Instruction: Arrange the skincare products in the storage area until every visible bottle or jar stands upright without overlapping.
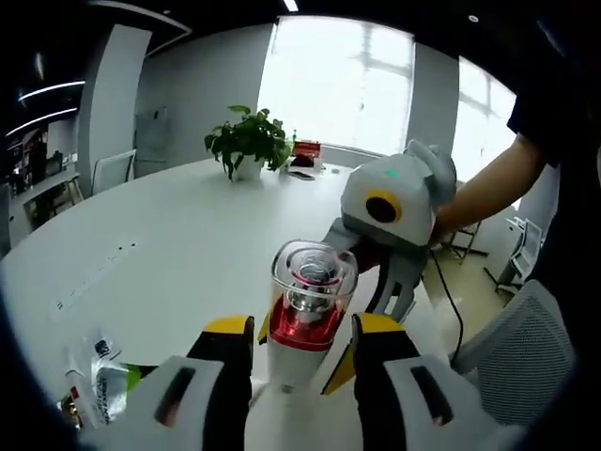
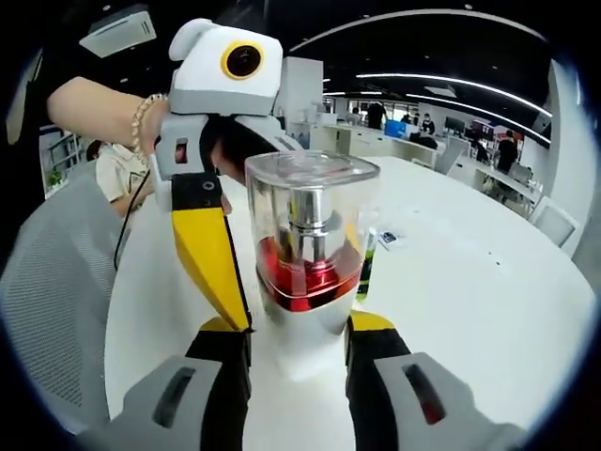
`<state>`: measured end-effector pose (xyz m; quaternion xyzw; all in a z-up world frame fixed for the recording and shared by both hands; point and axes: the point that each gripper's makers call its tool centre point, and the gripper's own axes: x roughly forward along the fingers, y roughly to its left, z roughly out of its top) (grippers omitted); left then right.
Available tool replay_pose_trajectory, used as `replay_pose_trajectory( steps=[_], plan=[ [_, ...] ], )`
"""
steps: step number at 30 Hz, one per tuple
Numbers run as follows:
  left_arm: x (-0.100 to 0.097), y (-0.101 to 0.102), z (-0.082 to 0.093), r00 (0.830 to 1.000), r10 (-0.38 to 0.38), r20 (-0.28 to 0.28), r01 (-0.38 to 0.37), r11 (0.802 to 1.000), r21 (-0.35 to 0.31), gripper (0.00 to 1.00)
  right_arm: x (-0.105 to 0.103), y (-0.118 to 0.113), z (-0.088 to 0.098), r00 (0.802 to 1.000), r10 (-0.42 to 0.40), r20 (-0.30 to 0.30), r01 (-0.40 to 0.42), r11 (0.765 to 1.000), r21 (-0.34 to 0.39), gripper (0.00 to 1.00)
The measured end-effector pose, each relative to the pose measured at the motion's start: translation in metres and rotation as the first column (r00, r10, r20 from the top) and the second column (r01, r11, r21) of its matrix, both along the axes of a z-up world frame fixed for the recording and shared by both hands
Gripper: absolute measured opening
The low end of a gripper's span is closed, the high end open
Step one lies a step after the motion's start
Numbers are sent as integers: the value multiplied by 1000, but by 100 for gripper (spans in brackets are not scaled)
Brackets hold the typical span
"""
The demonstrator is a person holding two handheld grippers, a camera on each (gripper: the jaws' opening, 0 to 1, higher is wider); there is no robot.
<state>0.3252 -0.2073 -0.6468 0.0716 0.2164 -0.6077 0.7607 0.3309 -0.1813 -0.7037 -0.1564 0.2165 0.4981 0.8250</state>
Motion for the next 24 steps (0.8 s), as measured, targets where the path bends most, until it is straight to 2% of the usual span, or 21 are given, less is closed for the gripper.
replay_pose_trajectory(
  steps=[4,9,14,18,22,24],
  plan=[
    [0,6,-1,1000,25,-4,-25,1000,10,45,-4,-2,-3,999,-32,-16,31,999,-3,44],
    [-4,13,2,998,61,-14,-60,998,15,53,-8,-4,1,995,-91,-31,92,995,22,53],
    [-11,22,3,995,93,-28,-92,995,33,61,-17,-4,10,992,-121,-26,122,992,30,59],
    [-16,31,-2,992,115,-51,-112,991,67,64,-14,-8,16,985,-172,-5,172,985,35,72],
    [-21,39,-2,989,137,-52,-134,989,68,65,-16,-8,24,979,-202,-5,202,978,53,77],
    [-21,44,0,985,164,-48,-160,985,66,70,-17,-8,23,979,-204,-2,204,978,49,78]
  ],
)
